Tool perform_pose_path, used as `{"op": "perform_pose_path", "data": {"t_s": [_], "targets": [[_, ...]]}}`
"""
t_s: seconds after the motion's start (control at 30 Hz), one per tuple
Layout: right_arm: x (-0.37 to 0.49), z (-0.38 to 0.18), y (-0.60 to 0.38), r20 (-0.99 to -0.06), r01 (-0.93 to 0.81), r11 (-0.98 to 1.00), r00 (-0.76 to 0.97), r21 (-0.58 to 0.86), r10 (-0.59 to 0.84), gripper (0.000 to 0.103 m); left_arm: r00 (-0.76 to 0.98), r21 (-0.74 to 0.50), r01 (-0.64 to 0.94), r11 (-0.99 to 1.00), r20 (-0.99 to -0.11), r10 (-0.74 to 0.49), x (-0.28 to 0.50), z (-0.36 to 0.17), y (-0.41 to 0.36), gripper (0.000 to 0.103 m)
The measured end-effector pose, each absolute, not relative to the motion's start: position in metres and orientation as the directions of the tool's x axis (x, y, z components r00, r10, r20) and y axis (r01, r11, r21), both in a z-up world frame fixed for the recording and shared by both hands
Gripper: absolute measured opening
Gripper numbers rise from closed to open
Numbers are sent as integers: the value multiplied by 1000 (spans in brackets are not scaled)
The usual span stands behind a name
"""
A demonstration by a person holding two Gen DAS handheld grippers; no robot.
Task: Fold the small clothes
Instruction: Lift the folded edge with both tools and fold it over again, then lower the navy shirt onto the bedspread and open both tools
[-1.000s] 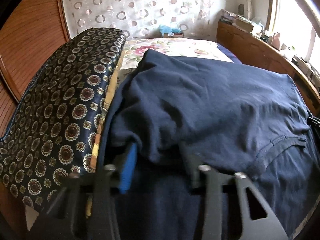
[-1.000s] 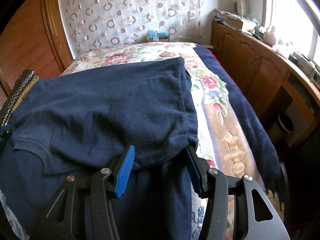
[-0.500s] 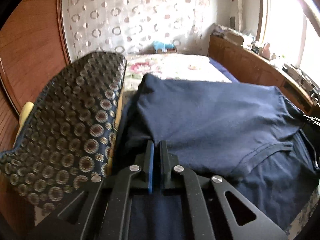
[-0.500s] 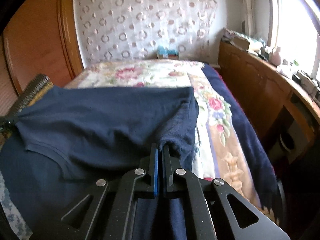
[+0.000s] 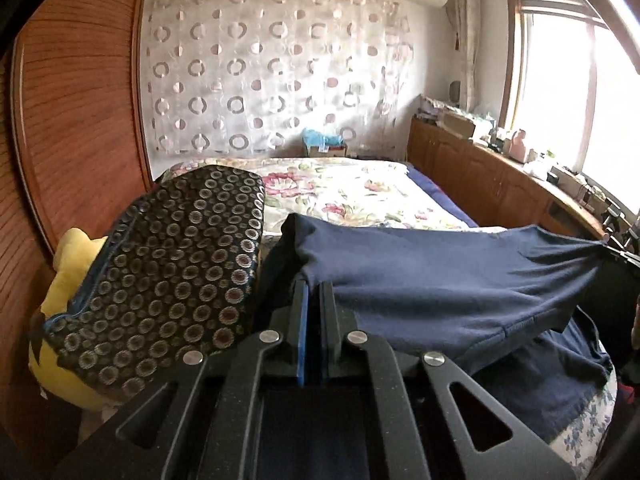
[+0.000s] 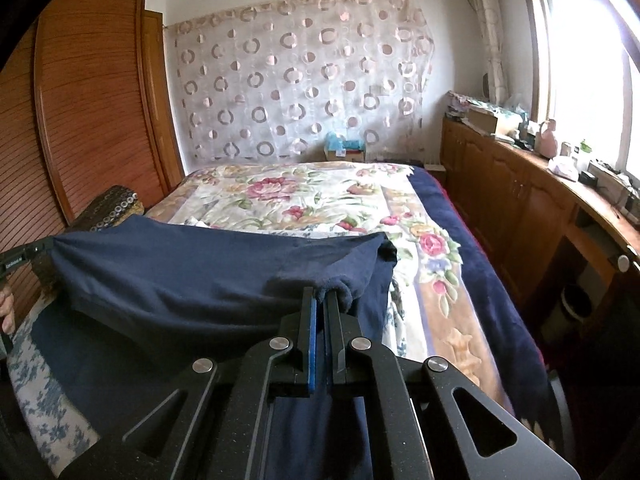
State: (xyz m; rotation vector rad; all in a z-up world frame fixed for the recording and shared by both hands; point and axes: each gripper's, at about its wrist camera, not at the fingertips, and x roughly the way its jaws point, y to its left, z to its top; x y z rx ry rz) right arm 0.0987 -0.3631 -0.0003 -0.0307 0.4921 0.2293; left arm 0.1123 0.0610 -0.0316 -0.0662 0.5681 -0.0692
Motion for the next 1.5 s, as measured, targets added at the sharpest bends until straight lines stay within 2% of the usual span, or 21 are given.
{"op": "perform_pose_path", "data": {"t_s": [0.43, 0.63, 0.93, 0.97, 1.03, 1.07, 1.1, 1.13, 1.27, 1.3, 1.37, 1.5], "targets": [[32, -11, -371, -513, -237, 970, 828, 47, 228, 2, 840, -116, 62, 991, -531, -114, 51, -44, 63, 5], [20, 2, -374, -543, -241, 970, 811, 30, 218, 2, 837, -132, 55, 990, -535, -118, 28, -47, 68, 5], [42, -10, -364, -641, -246, 969, 742, 16, 199, 3, 775, -92, 20, 996, -627, -74, 35, -75, 71, 7], [44, -8, -363, -644, -242, 970, 742, 5, 188, 3, 769, -85, 25, 996, -635, -74, 36, -76, 69, 10], [47, -3, -363, -647, -234, 972, 743, -11, 172, 15, 765, -58, 30, 998, -642, -60, 33, -78, 68, 17], [47, 0, -364, -645, -230, 973, 746, -16, 166, 18, 767, -50, 29, 998, -640, -54, 31, -79, 68, 26], [47, 4, -365, -641, -220, 975, 752, -26, 152, 27, 771, -40, 27, 999, -635, -47, 29, -78, 69, 35], [46, 6, -363, -636, -210, 977, 759, -37, 139, 36, 772, -40, 28, 999, -634, -47, 27, -77, 70, 40], [46, 19, -361, -604, -205, 977, 786, -61, 127, 42, 763, -30, 25, 999, -646, -39, 28, -78, 76, 54], [47, 21, -359, -597, -210, 975, 791, -66, 130, 46, 760, -27, 24, 999, -649, -36, 29, -78, 78, 63], [51, 25, -352, -583, -226, 972, 800, -71, 144, 48, 758, -32, 20, 999, -651, -36, 31, -79, 81, 73], [66, 19, -335, -590, -277, 959, 784, -53, 194, 49, 759, -32, -2, 999, -651, -19, 33, -81, 85, 75]]}}
